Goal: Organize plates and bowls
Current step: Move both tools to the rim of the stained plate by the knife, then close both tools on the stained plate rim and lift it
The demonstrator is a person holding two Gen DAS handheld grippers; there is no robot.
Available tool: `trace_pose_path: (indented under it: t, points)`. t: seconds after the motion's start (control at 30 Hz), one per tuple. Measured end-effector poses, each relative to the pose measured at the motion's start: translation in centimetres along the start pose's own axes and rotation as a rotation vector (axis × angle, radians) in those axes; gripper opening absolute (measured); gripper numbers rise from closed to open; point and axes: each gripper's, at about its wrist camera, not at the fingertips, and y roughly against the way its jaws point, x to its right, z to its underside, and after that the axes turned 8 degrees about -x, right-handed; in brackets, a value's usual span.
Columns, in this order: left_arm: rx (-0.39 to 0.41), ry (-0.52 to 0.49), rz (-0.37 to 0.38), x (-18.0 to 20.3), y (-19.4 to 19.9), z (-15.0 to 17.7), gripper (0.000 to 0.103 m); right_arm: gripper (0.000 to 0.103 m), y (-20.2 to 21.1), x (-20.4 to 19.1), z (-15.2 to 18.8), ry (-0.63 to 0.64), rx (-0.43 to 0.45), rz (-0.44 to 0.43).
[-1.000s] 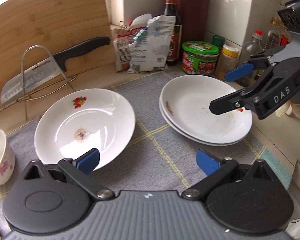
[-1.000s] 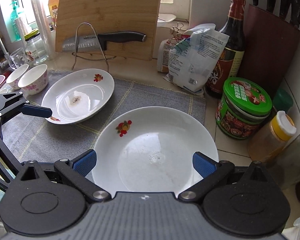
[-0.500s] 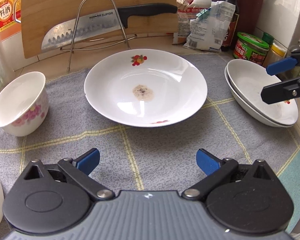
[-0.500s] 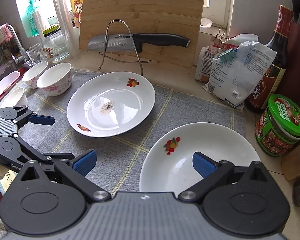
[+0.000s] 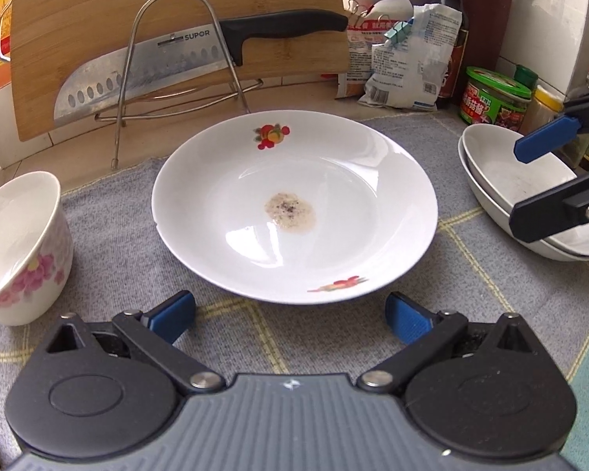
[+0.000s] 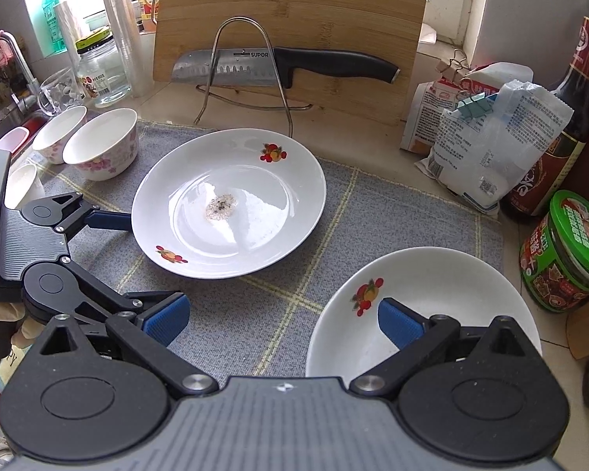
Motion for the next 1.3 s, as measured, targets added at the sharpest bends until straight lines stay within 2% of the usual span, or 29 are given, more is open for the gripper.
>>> trace_pose_path:
  t: [0.33, 0.73, 0.97, 1.3]
  points:
    - [0.025, -0.070, 0.018, -0.4, -0.7, -0.7, 0.103, 0.103, -2.6, -0.1, -3.4, 0.025, -0.034, -0.029]
    - [0.050, -0.072, 0.019, -0.5, -0.7, -0.5, 0.103, 0.103, -7.5, 1.3, -8.1, 0.092, -0.107, -0.080]
    - [0.062, -0.071, 0.018, -0.4, -0.5, -0.1, 0.103, 0.103, -10.7, 2.8, -10.1, 0.072, -0.163, -0.169]
    - [0.070, -0.076, 0.020, -0.2, -0.2, 0.3, 0.103, 0.103, -11.7, 2.7, -12.2, 0.101, -0.161, -0.285]
